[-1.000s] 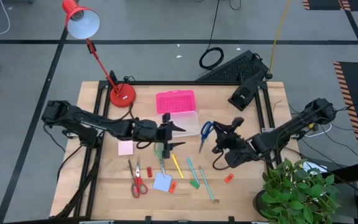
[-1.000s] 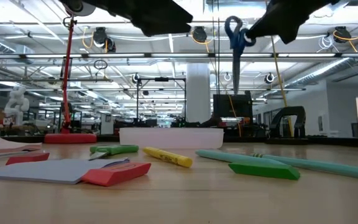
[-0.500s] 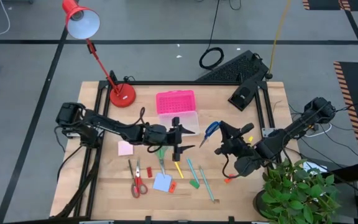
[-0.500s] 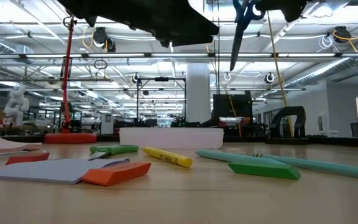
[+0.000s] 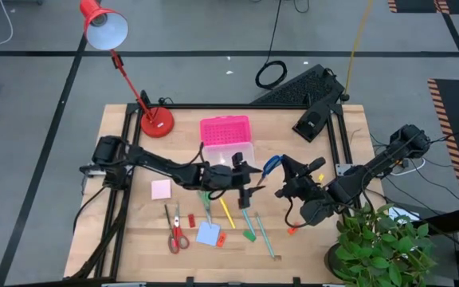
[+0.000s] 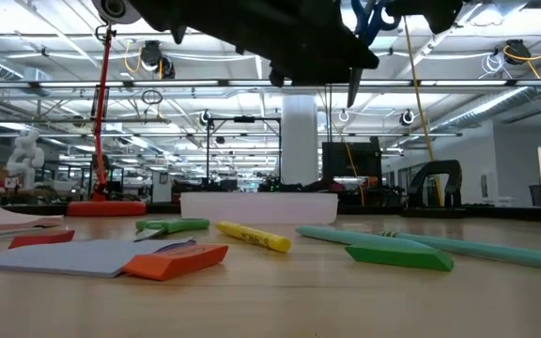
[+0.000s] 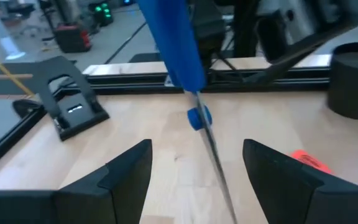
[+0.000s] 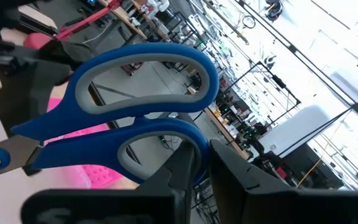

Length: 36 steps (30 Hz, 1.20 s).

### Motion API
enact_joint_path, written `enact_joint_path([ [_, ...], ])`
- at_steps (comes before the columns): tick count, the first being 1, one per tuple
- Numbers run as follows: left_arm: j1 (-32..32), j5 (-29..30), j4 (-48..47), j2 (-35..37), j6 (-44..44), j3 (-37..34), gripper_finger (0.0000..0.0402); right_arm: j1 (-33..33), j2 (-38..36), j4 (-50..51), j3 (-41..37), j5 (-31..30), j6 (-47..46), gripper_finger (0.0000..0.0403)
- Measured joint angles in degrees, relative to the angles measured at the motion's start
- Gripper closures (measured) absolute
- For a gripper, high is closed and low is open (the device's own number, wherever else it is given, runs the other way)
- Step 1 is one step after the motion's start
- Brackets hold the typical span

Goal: Pack school essentials
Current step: Put the blue scissors into the pink supply box

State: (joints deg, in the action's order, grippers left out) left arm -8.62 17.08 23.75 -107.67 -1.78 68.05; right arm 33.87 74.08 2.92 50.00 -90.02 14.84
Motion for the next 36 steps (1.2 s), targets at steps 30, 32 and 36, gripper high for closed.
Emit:
enact_joint_path([
  [30, 1.5, 3.0, -12.3, 5.3, 1.9, 0.1, 0.0394, 0.0, -0.5, -8.3, 0.0, 0.5, 5.5, 0.0265],
  [32, 1.5, 3.0, -15.7, 7.4, 2.0, 0.1, 0.0394, 0.0, -0.6, -9.5, 0.0, 0.4, 5.7, 0.0222],
  [36, 1.5, 3.4, -23.4, 11.9, 2.9, 0.1, 0.0396, 1.0, -0.6, -9.9, 0.0, 2.6, 5.3, 0.0150],
])
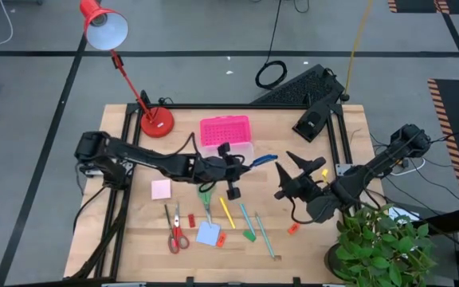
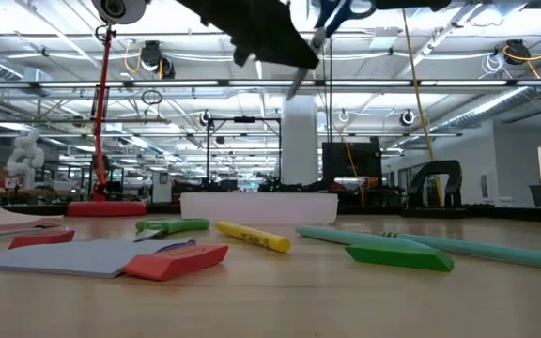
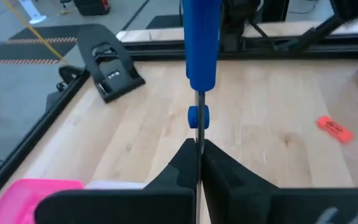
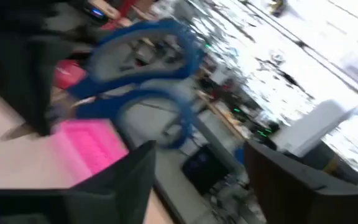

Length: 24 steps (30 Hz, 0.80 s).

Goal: Pack school essentials
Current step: Put the blue scissors into the pink supply box

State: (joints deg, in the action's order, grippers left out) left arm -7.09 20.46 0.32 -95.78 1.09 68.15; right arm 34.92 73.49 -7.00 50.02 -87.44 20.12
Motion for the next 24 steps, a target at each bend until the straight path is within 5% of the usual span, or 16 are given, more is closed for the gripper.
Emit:
enact_joint_path([
  [4, 0.4, 0.4, -6.9, 2.9, 1.1, 0.0, 0.0397, 0.3, -0.2, -0.6, 0.0, 9.8, -2.3, 0.0117],
  [10, 2.3, 0.1, -18.9, 3.9, 0.1, -0.1, 0.0397, 0.4, -0.4, -0.7, 0.0, 23.9, -4.3, 0.0123],
  [17, 6.3, -2.2, -28.6, 3.0, -0.8, -0.6, 0.0390, 0.4, -0.4, 3.1, 0.0, 26.2, -3.6, 0.0142],
  [24, 10.9, -6.4, -27.2, 3.1, -5.7, -2.8, 0.0392, 0.5, -0.4, 5.6, 0.0, 26.2, -2.7, 0.0150],
])
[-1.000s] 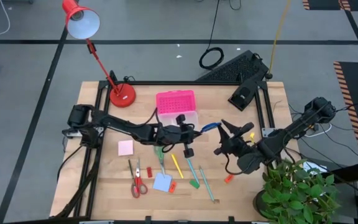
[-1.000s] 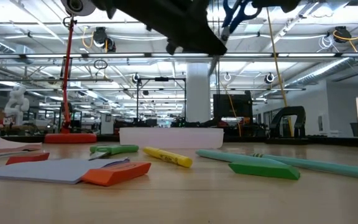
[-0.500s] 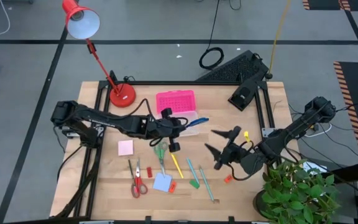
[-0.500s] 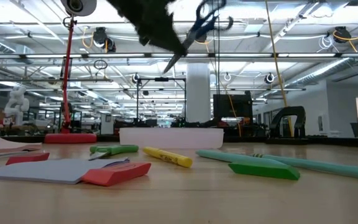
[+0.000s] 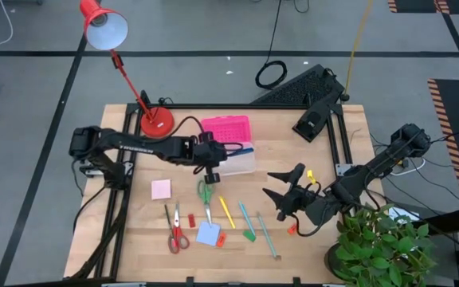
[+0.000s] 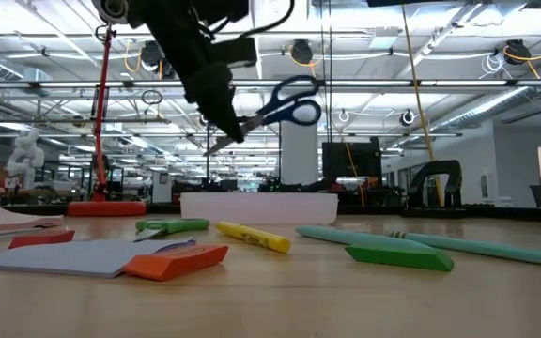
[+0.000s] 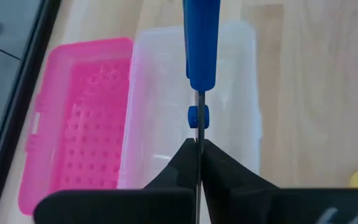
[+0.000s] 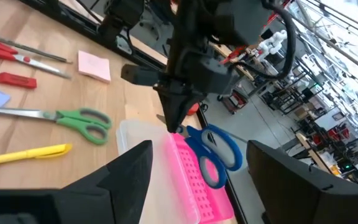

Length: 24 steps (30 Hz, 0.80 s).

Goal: Pack school essentials
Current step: Put the blue scissors into the pink supply box

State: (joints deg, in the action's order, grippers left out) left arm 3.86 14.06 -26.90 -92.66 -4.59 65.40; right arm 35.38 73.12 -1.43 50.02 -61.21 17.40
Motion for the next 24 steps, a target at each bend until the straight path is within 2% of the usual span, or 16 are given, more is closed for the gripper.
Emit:
enact_joint_path([
  [7, 3.1, -5.6, 5.7, 0.0, -7.3, -5.0, 0.0391, 0.0, 0.0, 0.0, 0.0, 0.0, 1.6, 0.0150],
  [12, 5.4, -7.4, 10.2, 0.0, -6.6, -8.0, 0.0392, 0.0, 0.0, 0.0, 0.0, 0.0, 1.7, 0.0150],
  [21, 8.1, -12.4, 11.0, 0.0, -3.8, -10.5, 0.0396, 0.0, 0.0, 0.0, 0.0, 0.0, 2.4, 0.0150],
  [24, 8.6, -12.7, 11.0, 0.0, -2.6, -11.2, 0.0386, 0.0, 0.0, 0.0, 0.0, 0.0, 2.4, 0.0150],
])
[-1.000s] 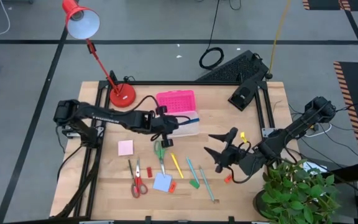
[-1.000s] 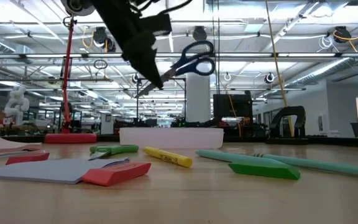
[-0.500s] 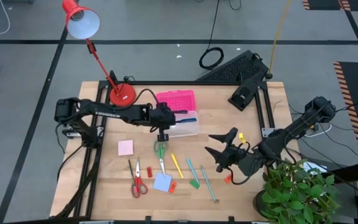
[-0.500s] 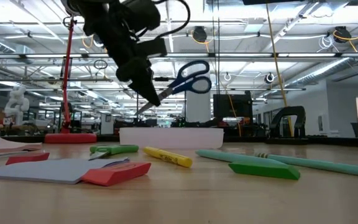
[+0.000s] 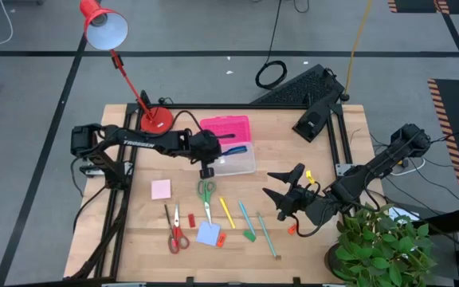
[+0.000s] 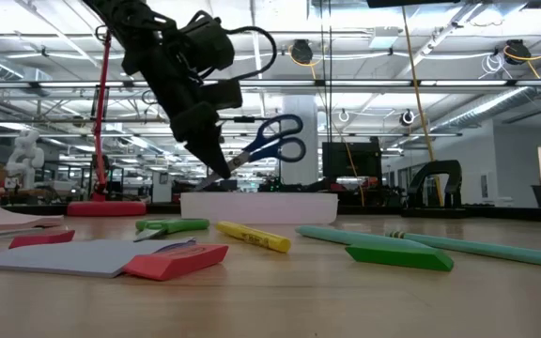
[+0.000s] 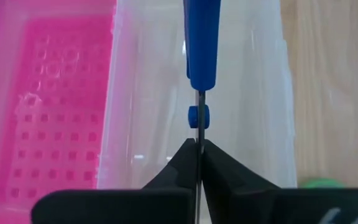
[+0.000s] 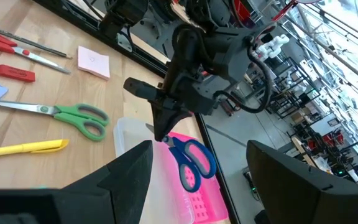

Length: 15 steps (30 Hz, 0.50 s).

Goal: Pack school essentials
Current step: Put the blue scissors into the pink supply box

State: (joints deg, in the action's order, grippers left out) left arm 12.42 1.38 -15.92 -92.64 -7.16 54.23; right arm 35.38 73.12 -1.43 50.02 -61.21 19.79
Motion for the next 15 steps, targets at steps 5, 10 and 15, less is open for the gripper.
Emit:
enact_joint_path([
  [5, 0.2, -1.3, 0.5, 0.0, 4.2, -0.1, 0.0379, 0.0, 0.0, 0.0, 0.0, 0.0, 0.6, 0.0150],
  [10, 0.5, -1.5, 2.0, 0.0, 4.9, -0.1, 0.0395, 0.0, 0.0, 0.0, 0.0, 0.0, 0.7, 0.0150],
  [15, 0.8, -1.4, 2.3, 0.0, 6.5, -0.1, 0.0381, 0.0, 0.0, 0.0, 0.0, 0.0, 0.7, 0.0150],
])
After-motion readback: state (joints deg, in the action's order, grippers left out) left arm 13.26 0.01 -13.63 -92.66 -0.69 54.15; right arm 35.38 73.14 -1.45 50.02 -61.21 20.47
